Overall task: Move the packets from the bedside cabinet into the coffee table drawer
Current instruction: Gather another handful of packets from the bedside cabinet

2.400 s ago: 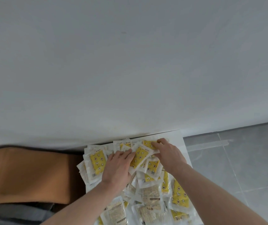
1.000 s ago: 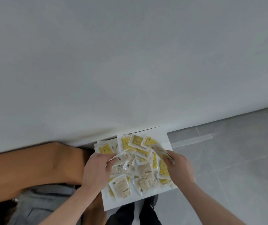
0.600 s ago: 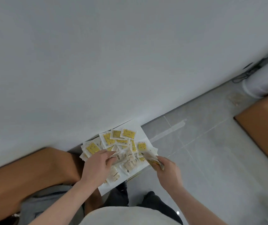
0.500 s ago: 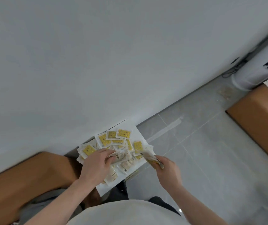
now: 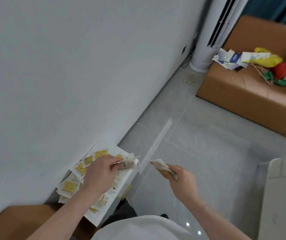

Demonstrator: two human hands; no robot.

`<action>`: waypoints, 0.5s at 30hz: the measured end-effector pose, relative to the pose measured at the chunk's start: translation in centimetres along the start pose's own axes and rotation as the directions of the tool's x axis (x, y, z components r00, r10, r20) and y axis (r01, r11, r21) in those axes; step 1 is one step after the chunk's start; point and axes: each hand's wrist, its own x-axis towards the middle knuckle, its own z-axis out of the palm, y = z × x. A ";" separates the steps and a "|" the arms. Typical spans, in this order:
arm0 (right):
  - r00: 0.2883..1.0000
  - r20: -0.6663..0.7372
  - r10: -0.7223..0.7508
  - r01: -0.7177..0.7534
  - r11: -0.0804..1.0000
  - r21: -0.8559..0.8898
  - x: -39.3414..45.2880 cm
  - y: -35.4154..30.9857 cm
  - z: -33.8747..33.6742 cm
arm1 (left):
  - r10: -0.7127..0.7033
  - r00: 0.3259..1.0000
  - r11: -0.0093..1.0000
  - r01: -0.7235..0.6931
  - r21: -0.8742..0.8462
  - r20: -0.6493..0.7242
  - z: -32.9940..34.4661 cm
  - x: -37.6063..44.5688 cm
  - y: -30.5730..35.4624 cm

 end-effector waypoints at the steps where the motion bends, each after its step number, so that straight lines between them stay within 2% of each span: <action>1: 0.999 -0.021 0.030 -0.030 0.999 0.020 -0.7 0.8 -0.9 | 0.020 1.000 1.000 -0.020 0.000 0.007 0.4 0.2 1.3; 5: 0.980 -0.097 0.174 -0.166 0.983 0.083 -3.8 4.0 -3.8 | 0.135 0.986 0.991 -0.135 -0.002 0.097 2.1 1.3 6.2; 9: 0.925 -0.181 0.335 -0.298 0.933 0.201 -7.1 5.9 -5.6 | 0.269 0.939 0.962 -0.273 -0.013 0.215 3.3 2.7 10.6; 11: 0.878 -0.232 0.418 -0.359 0.897 0.257 -8.7 6.2 -6.0 | 0.362 0.890 0.927 -0.374 -0.009 0.277 4.1 3.6 12.4; 15: 0.758 -0.334 0.561 -0.443 0.817 0.368 -12.5 6.2 -6.0 | 0.534 0.732 0.812 -0.583 -0.016 0.424 6.1 4.6 16.0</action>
